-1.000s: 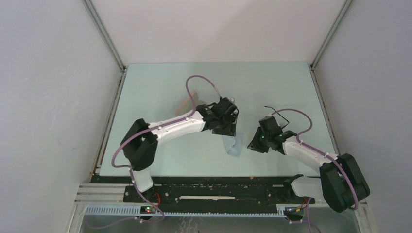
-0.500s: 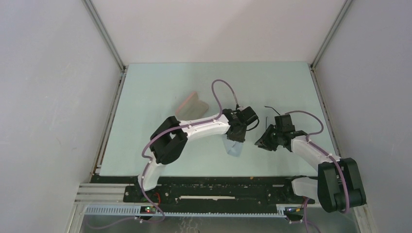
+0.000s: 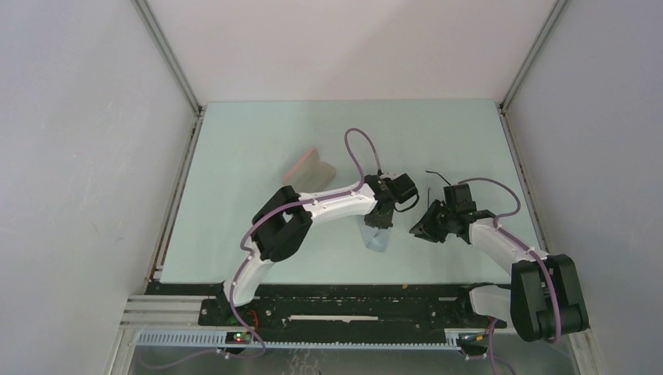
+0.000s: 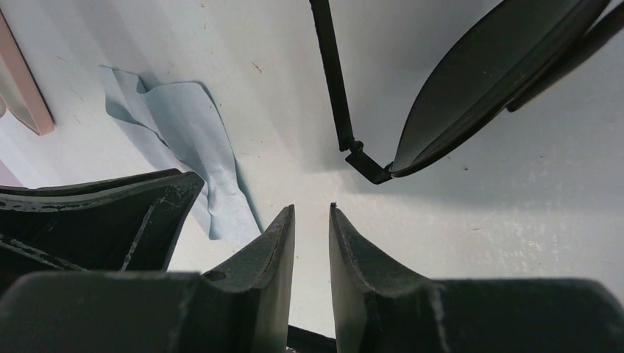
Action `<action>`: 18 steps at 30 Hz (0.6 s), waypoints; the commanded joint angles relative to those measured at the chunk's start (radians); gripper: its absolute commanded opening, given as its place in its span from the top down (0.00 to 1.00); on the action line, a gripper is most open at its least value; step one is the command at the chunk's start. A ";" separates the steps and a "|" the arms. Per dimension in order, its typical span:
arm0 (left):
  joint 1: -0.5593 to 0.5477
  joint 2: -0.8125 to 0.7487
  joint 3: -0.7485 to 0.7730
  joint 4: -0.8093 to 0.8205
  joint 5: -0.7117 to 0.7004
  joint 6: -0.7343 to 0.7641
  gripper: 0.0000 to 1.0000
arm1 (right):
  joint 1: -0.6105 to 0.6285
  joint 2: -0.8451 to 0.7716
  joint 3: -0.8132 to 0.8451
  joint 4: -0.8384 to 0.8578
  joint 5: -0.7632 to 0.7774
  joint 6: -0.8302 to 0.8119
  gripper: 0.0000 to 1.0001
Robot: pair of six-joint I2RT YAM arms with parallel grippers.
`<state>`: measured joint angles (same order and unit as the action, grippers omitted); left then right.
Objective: Organize the sunglasses
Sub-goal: Adjust the glasses cleaning cloth at the center of the board.
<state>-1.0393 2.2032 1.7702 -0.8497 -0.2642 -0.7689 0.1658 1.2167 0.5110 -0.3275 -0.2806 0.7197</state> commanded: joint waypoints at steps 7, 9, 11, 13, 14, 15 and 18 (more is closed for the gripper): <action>-0.002 -0.011 0.008 -0.011 -0.043 -0.036 0.86 | -0.011 0.014 0.000 0.032 -0.025 -0.019 0.69; -0.002 -0.013 0.005 -0.011 -0.042 -0.036 0.94 | -0.013 0.021 0.000 0.038 -0.033 -0.017 0.69; -0.002 -0.015 0.002 -0.010 -0.044 -0.036 0.99 | -0.013 0.024 0.000 0.041 -0.037 -0.017 0.69; -0.002 -0.018 -0.005 -0.009 -0.051 -0.038 1.00 | -0.012 0.023 0.000 0.041 -0.038 -0.018 0.69; -0.002 -0.022 -0.008 -0.010 -0.056 -0.039 1.00 | -0.012 0.022 0.000 0.041 -0.038 -0.018 0.69; -0.002 -0.027 -0.012 -0.010 -0.061 -0.042 1.00 | -0.012 0.021 0.000 0.041 -0.038 -0.018 0.69; -0.002 -0.038 -0.022 -0.003 -0.070 -0.043 0.98 | -0.013 0.022 0.000 0.041 -0.038 -0.021 0.69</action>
<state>-1.0393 2.2070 1.7664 -0.8551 -0.2878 -0.7876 0.1585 1.2400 0.5114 -0.3065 -0.3065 0.7158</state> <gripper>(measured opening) 0.004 0.309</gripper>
